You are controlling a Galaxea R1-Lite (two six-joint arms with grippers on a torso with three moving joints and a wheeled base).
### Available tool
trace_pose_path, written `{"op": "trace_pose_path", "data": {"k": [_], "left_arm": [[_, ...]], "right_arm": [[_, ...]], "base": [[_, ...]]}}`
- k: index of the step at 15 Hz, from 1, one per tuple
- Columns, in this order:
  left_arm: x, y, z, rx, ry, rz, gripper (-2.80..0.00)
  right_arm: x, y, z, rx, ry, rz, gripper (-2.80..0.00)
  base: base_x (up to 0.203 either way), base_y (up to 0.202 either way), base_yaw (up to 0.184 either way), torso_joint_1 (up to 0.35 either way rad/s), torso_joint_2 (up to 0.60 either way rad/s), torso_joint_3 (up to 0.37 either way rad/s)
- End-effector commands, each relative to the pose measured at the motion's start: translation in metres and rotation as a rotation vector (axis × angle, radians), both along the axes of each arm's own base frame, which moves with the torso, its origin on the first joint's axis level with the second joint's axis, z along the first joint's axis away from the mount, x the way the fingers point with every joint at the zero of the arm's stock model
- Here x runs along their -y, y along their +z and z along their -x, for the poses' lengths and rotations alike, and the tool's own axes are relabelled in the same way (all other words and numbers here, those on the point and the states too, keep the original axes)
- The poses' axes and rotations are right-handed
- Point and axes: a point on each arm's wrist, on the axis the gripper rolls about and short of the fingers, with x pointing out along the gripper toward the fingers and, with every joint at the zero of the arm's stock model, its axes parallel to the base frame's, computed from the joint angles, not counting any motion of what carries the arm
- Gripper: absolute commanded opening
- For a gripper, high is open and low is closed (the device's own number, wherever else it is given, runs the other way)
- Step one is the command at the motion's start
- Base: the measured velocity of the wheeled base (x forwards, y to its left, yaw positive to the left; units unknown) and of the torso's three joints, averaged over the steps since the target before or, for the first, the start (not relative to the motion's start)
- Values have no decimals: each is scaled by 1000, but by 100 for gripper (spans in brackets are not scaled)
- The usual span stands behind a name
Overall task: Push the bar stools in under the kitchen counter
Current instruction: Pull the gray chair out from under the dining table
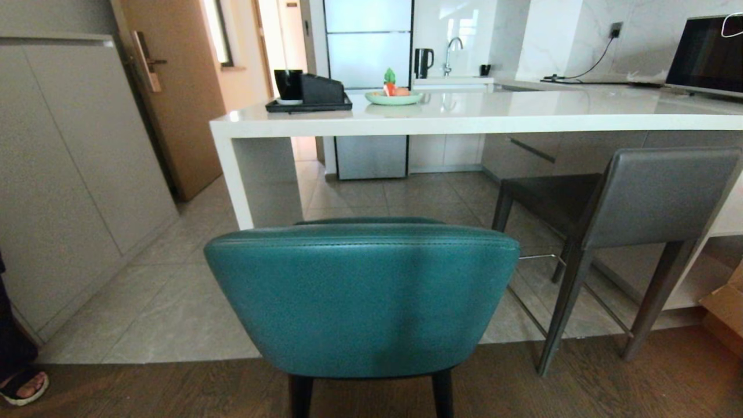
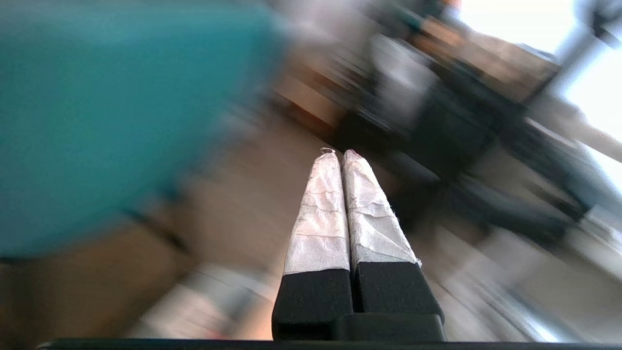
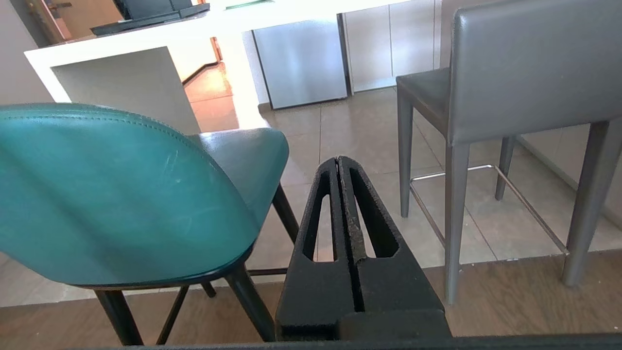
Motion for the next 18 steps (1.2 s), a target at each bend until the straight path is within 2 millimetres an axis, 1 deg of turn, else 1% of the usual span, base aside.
{"op": "trace_pose_path", "data": {"k": [1, 2, 3, 4, 5, 7, 9, 11, 12, 13, 14, 16, 18], "left_arm": [[-6, -13, 29, -6, -197, 0, -280], [-8, -19, 33, -3, -211, -1, -280], [-8, -27, 37, 12, -179, -3, -280], [-6, -38, 41, 44, -85, -7, -280], [-5, -52, 46, 100, 32, -18, -280], [-6, -88, 41, 231, 301, -116, -280], [-11, -114, 37, 299, 599, -212, -280], [-17, -129, 30, 269, 870, -281, -280], [-19, -140, 25, 234, 954, -318, -280], [-19, -150, 21, 206, 980, -352, -280], [-20, -154, 20, 197, 986, -364, -280], [-19, -166, 14, 198, 972, -375, -280], [-20, -167, 10, 253, 989, -368, -280]], "right_arm": [[0, -5, 2, 1, 1, 3, -280], [0, -11, -1, -20, 3, 12, -280], [-1, -17, -4, -43, 2, 19, -280], [-1, -25, -7, -65, -1, 23, -280], [-1, -31, -11, -68, -5, 29, -280], [-2, -45, -18, -54, -14, 70, -280], [-1, -54, -23, -38, -41, 93, -280], [0, -58, -24, -52, -97, 91, -280], [0, -58, -22, -52, -132, 89, -280], [0, -58, -19, -56, -177, 97, -280], [-2, -60, -15, -65, -192, 120, -280], [-2, -63, -5, -23, -163, 137, -280], [-3, -77, 7, 4, -125, 158, -280]], "base": [[0, 0, 0, 0, 0, 0], [0, 0, 0, 0, 0, 0], [0, 0, 0, 0, 0, 0], [0, 0, 0, 0, 0, 0], [0, 0, 0, 0, 0, 0], [0, 0, 0, 0, 0, 0], [0, 0, 0, 0, 0, 0], [0, 0, 0, 0, 0, 0], [0, 0, 0, 0, 0, 0], [0, 0, 0, 0, 0, 0], [0, 0, 0, 0, 0, 0], [0, 0, 0, 0, 0, 0], [0, 0, 0, 0, 0, 0]]}}
